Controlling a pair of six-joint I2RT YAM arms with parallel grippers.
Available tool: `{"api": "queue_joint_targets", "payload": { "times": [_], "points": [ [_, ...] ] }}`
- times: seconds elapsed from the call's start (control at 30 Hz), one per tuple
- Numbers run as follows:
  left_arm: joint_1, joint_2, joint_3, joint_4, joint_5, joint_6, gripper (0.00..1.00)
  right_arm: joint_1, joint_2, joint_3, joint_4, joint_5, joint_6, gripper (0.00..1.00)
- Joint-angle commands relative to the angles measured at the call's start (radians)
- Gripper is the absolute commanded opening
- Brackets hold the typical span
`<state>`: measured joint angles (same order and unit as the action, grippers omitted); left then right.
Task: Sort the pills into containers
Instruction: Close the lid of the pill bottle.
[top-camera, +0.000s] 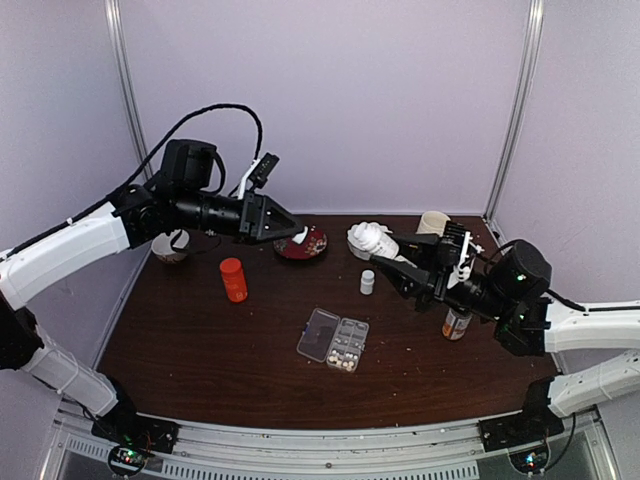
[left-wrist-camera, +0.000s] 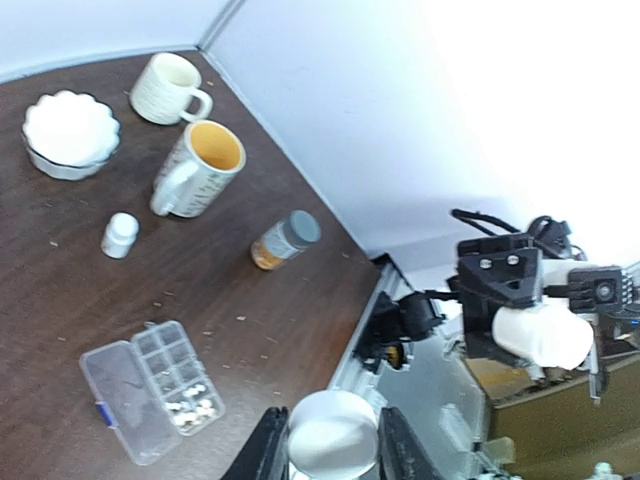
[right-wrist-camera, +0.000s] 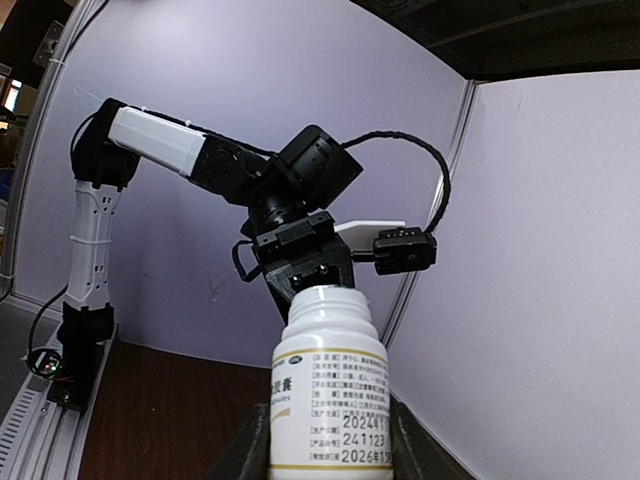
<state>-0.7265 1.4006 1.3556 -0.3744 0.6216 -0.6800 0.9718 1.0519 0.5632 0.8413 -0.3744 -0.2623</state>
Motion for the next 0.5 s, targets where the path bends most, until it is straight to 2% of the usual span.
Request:
{"api": "queue_joint_targets", "payload": {
  "times": [0.0,0.47],
  "points": [
    [-0.024,-0.017,-0.016,0.182,0.149,-0.119,0.22,0.022,0.067,0.085,0.024,-0.040,0.009,0.00],
    [-0.067,-0.055,-0.087,0.410,0.201,-0.265,0.20,0.039,0.172,0.150,0.063,-0.046,0.032,0.00]
  ]
}}
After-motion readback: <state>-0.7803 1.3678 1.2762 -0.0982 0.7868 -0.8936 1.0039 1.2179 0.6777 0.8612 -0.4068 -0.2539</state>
